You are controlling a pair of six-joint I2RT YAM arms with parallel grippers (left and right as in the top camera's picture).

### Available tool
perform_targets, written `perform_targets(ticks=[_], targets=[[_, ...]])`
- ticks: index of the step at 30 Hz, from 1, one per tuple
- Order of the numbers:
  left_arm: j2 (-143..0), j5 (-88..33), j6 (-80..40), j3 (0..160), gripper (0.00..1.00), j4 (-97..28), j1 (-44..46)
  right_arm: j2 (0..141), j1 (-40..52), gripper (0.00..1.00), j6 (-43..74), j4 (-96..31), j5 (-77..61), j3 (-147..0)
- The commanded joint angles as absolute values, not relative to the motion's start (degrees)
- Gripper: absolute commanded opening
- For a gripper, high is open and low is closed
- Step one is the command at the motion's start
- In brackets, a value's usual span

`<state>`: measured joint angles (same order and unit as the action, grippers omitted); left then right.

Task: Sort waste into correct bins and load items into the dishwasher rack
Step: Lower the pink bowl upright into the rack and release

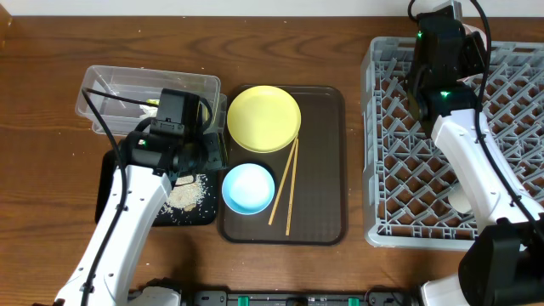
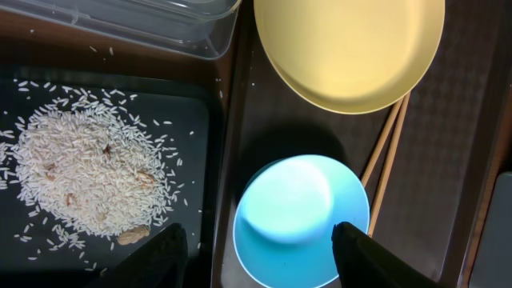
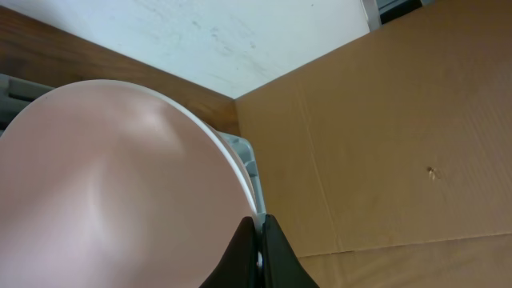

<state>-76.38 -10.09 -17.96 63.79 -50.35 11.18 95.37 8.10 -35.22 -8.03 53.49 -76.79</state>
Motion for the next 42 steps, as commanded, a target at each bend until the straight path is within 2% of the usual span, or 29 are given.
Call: perform_targets(ticks=[1, 20, 29, 42], targets=[[-76.07, -9.39, -17.41, 63.96, 0.61, -50.3, 11.05, 96.18, 7.42, 0.01, -34.76, -7.9, 53.3, -77.14], [-76.07, -9.39, -17.41, 63.96, 0.61, -50.33, 11.05, 106.54, 7.53, 0.01, -34.79, -4.82, 53.19, -77.12], [-76.07, -9.39, -17.41, 63.96, 0.61, -50.33, 11.05, 106.89, 7.77, 0.01, -35.86, 3.62, 55.44, -77.12], [-76.07, -9.58, -17.82, 63.96, 0.61, -50.7, 11.05, 109.27, 10.76, 0.01, -37.82, 5.26, 57.69, -77.14]])
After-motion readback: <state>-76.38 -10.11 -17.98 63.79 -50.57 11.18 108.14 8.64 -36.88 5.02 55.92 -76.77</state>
